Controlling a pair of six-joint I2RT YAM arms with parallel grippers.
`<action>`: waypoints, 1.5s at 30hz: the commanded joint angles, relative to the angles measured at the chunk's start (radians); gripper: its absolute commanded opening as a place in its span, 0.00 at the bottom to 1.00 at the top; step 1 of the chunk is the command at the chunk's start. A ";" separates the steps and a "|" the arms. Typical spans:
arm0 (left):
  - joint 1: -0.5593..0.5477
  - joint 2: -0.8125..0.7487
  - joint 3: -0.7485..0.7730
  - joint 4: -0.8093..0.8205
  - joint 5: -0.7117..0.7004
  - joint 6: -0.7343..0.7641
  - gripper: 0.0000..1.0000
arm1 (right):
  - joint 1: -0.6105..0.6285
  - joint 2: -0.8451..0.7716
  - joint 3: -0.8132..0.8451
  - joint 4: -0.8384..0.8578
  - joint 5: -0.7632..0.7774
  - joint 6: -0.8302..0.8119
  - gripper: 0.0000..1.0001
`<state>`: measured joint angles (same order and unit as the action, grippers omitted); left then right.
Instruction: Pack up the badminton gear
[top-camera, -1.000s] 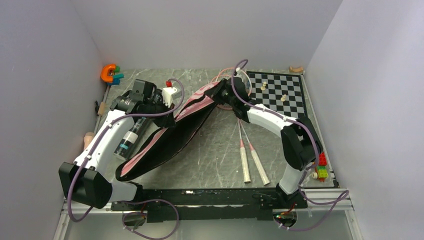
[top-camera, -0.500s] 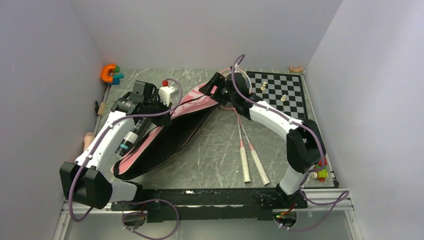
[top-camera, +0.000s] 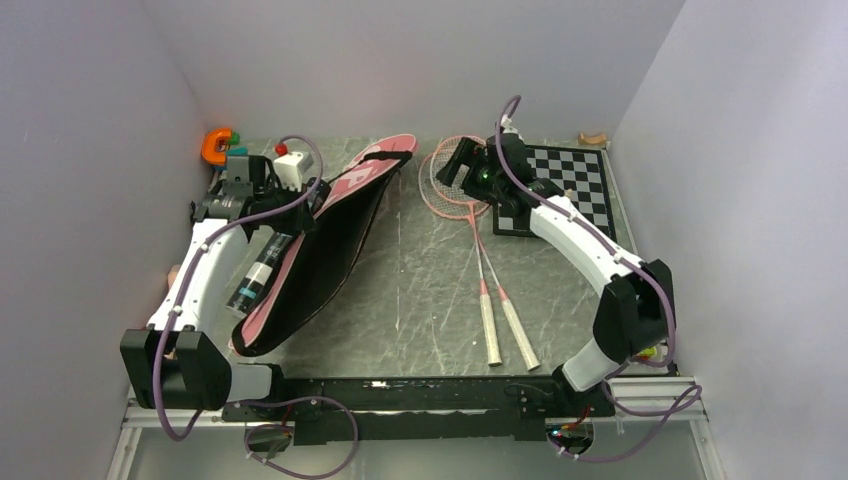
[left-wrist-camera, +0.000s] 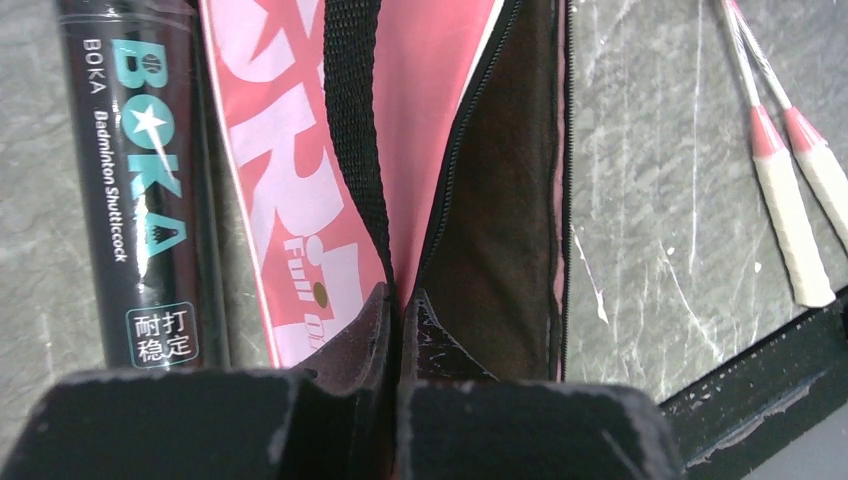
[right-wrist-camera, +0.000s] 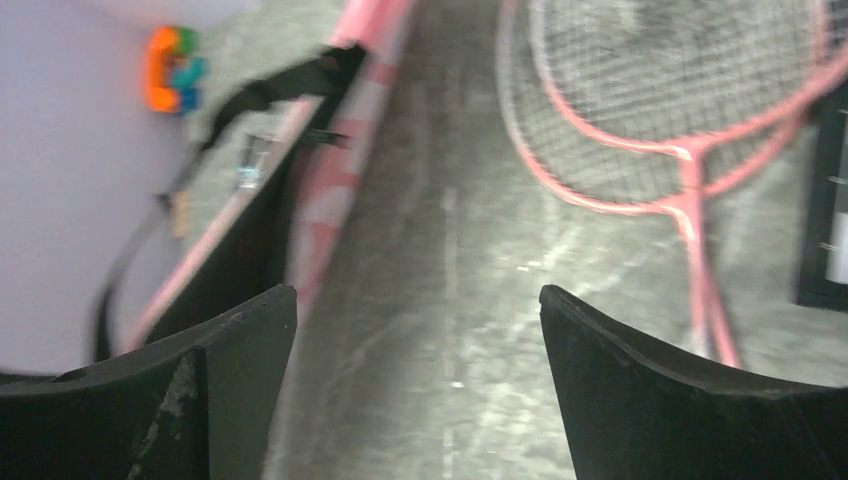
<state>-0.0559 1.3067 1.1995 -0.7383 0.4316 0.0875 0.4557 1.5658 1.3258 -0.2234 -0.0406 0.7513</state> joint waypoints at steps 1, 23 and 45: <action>0.038 -0.008 0.027 0.082 0.038 -0.032 0.00 | -0.006 0.063 -0.008 -0.162 0.156 -0.124 0.93; 0.043 -0.041 -0.015 0.138 0.092 -0.031 0.00 | 0.018 0.111 -0.288 -0.087 0.254 -0.114 0.60; 0.042 -0.058 -0.015 0.071 0.090 0.057 0.00 | 0.127 0.198 -0.275 -0.025 0.304 -0.107 0.40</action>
<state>-0.0162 1.2903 1.1786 -0.7025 0.4923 0.1169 0.5655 1.7523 1.0210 -0.2958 0.2310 0.6464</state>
